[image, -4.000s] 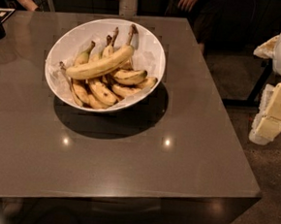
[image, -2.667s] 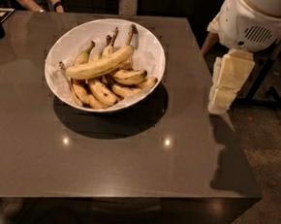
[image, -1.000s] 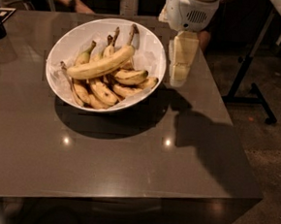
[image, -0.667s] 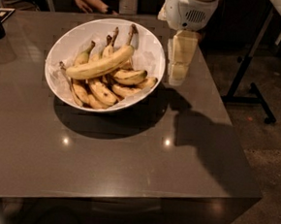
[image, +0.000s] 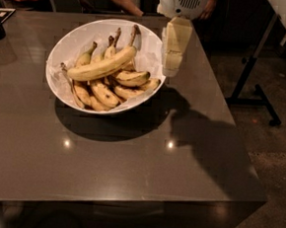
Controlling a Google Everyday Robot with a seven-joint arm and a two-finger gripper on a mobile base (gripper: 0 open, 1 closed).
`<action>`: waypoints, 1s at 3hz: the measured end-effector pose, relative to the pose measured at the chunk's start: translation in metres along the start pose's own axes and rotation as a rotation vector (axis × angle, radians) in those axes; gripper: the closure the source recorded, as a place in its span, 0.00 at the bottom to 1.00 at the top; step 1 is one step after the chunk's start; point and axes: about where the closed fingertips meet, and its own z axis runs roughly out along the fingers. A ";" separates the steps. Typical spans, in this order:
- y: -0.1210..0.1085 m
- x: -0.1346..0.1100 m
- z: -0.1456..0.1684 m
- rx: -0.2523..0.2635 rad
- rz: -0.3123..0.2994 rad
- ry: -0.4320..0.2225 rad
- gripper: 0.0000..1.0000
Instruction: Pick banana from white bowl
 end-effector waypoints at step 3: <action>-0.022 -0.041 0.006 0.073 -0.061 -0.022 0.00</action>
Offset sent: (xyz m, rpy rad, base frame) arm 0.0040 0.0242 0.0065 -0.0157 -0.0190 0.0429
